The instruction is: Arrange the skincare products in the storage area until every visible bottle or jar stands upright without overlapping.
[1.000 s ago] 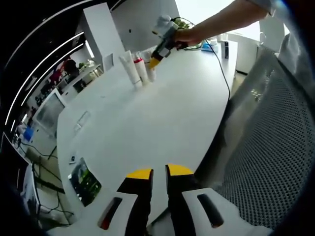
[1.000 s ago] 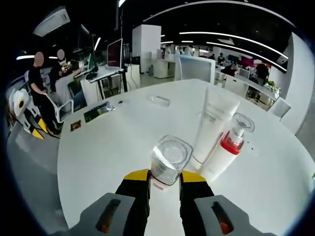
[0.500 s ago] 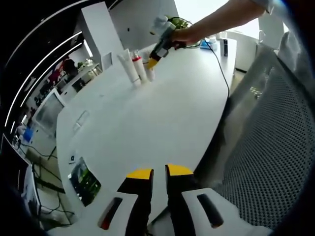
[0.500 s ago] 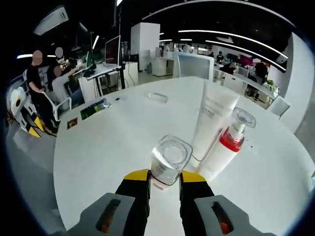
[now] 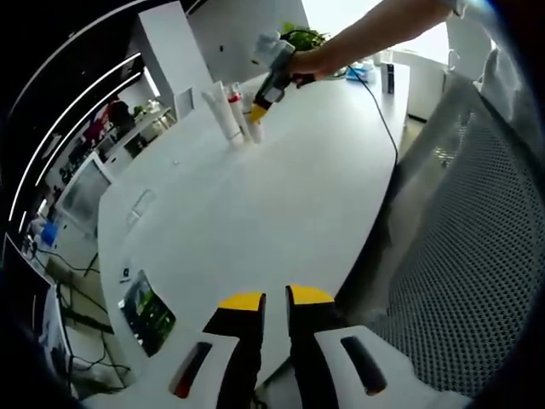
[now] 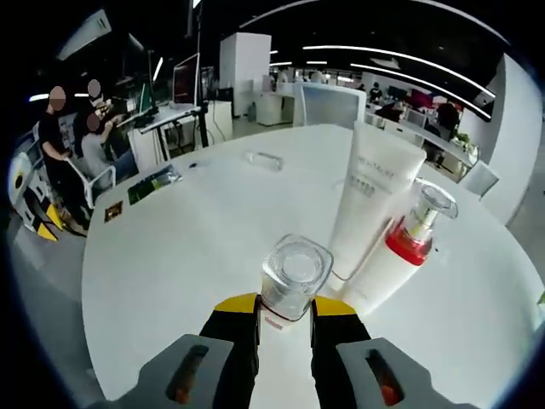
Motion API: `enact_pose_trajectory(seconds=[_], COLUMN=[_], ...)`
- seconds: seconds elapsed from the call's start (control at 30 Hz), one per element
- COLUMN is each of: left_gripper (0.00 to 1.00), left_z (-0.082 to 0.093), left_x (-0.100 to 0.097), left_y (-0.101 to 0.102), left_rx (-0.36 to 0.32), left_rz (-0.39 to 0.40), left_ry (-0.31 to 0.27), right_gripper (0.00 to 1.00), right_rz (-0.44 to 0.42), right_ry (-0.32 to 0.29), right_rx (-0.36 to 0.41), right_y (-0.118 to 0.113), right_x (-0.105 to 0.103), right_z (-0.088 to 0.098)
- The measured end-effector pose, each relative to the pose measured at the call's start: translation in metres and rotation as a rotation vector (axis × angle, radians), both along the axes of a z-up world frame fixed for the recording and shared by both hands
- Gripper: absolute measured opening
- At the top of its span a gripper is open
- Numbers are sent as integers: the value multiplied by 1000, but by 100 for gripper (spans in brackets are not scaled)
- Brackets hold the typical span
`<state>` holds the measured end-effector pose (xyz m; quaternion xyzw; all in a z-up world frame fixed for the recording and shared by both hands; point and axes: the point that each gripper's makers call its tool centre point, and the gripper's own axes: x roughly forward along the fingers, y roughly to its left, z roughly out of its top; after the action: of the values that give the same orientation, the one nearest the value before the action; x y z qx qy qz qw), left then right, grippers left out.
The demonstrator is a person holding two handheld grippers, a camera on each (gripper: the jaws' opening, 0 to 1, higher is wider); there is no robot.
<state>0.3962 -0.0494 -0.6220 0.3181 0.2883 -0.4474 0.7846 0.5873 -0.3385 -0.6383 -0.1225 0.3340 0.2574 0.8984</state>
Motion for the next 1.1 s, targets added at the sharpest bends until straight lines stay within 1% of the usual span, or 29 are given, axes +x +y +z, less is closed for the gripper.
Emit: enact_pose_trajectory(seconds=[0.1, 0.5, 1.1], left_gripper=[9, 10, 9], left_z=[0, -1, -3], left_x=[0, 0, 0], left_y=[0, 1, 3], left_rx=[2, 13, 25], left_rz=[0, 0, 2], left_ry=[0, 0, 4], right_gripper=[15, 15, 15], right_rz=[-6, -74, -131], right_ry=[5, 19, 45], right_rx=[-6, -14, -34], right_y=[-1, -11, -21], right_x=[2, 10, 15], right_z=[-2, -8, -20])
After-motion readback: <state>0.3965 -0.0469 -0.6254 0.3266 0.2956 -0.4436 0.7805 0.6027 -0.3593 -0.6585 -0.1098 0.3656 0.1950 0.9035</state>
